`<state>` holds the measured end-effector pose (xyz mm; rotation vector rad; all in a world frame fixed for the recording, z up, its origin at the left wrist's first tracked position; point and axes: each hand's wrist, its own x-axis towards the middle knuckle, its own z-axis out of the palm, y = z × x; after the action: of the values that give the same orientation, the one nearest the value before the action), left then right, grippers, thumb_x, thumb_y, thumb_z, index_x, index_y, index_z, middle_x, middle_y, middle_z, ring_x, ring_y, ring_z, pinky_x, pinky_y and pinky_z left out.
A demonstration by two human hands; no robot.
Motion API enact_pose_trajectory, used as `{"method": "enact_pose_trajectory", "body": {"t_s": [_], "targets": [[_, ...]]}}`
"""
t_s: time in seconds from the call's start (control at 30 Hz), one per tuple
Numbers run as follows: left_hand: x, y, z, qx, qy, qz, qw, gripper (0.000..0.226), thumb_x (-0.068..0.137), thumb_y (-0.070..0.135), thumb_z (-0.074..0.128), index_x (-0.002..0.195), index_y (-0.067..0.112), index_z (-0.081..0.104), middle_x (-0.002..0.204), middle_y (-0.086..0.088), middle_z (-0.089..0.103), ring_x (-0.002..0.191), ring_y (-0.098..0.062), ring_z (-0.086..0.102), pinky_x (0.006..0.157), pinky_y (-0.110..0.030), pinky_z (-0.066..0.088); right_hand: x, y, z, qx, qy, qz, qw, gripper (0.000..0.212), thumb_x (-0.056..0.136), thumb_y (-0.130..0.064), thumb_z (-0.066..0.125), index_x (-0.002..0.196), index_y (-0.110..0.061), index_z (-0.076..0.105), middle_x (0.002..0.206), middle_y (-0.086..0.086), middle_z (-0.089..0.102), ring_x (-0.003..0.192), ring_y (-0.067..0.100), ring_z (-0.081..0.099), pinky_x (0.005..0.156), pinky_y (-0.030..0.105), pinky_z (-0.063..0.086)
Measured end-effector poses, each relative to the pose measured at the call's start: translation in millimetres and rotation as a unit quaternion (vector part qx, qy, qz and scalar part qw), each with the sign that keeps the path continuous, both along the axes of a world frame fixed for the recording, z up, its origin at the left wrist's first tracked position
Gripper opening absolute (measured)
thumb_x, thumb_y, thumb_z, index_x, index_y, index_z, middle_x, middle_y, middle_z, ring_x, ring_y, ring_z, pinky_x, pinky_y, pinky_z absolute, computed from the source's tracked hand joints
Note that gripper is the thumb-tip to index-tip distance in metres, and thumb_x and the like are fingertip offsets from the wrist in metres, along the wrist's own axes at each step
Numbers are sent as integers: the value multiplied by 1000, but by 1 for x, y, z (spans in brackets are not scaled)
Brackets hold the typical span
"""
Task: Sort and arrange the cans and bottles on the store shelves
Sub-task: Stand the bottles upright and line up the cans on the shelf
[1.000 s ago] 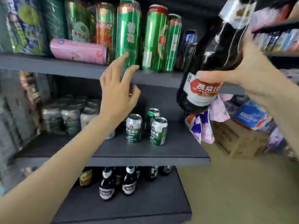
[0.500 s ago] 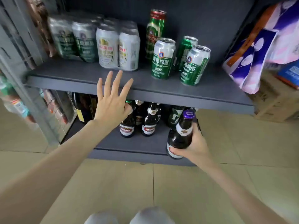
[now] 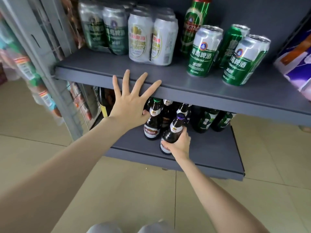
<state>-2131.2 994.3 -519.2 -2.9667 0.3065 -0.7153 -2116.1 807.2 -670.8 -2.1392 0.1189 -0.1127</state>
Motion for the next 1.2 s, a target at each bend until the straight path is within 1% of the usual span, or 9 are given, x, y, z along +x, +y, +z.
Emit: {"method": "enact_pose_trajectory", "body": {"t_s": [0.1, 0.17, 0.3, 0.4, 0.47, 0.57, 0.8, 1.07, 1.2], "targets": [[2, 1, -5, -5, -21, 0, 1000, 92, 69, 31, 65, 146, 34, 15, 150, -14, 26, 133, -55, 14, 101, -72, 3, 2, 7, -4, -8, -25, 3, 1000, 86, 57, -15, 86, 128, -10, 38, 125, 10, 31, 111, 23, 42, 99, 24, 35], [3, 1, -7, -5, -32, 1, 999, 91, 68, 32, 64, 144, 35, 14, 149, -14, 28, 132, -56, 16, 101, -72, 3, 0, 7, -5, -17, -17, 0, 1000, 87, 60, -13, 85, 131, -9, 34, 128, 10, 26, 106, 21, 43, 97, 20, 34], [4, 0, -10, -8, -44, 3, 999, 90, 69, 33, 63, 144, 34, 14, 148, -14, 29, 133, -55, 16, 101, -72, 3, -2, 7, 0, -44, 17, 9, 999, 85, 64, -12, 81, 133, -13, 31, 133, 10, 23, 102, 28, 50, 93, 30, 40], [5, 1, -11, -10, -41, 4, 999, 87, 70, 36, 60, 144, 35, 14, 148, -14, 29, 133, -54, 16, 101, -72, 2, -3, 14, 1, -43, 17, -10, 999, 82, 64, -12, 80, 132, -14, 32, 132, 9, 23, 97, 28, 52, 90, 31, 42], [5, 1, -10, -10, -40, 4, 999, 81, 72, 42, 50, 145, 34, 16, 148, -14, 30, 132, -55, 18, 101, -73, 4, -2, 21, 1, -41, 8, -26, 999, 82, 64, -12, 80, 132, -13, 33, 131, 10, 23, 98, 28, 51, 89, 30, 43], [4, 2, -7, -15, -39, -1, 999, 77, 70, 46, 35, 144, 32, 21, 146, -14, 34, 131, -55, 22, 100, -74, 8, -1, 29, -1, -46, 13, -49, 998, 82, 65, -12, 79, 133, -12, 33, 133, 11, 22, 99, 32, 52, 88, 35, 47], [4, 1, -8, -13, -50, -4, 999, 75, 70, 44, 34, 144, 32, 26, 144, -14, 37, 129, -54, 26, 100, -73, 11, 5, 38, -2, -65, 31, -86, 994, 83, 69, -12, 79, 135, -14, 29, 137, 11, 20, 105, 37, 50, 79, 37, 46], [3, 1, -9, -7, -48, -2, 999, 76, 70, 44, 31, 145, 33, 24, 145, -13, 36, 130, -52, 25, 101, -72, 10, 11, 36, -1, -39, 51, -85, 994, 84, 70, -13, 78, 137, -14, 27, 151, 14, 13, 110, 39, 52, 89, 40, 43], [4, 2, -9, -7, -47, -5, 999, 76, 70, 43, 32, 144, 33, 24, 145, -13, 36, 130, -52, 25, 101, -72, 10, 12, 34, 0, -41, 47, -78, 995, 83, 72, -16, 77, 138, -13, 26, 154, 13, 12, 113, 39, 51, 91, 39, 42]]}}
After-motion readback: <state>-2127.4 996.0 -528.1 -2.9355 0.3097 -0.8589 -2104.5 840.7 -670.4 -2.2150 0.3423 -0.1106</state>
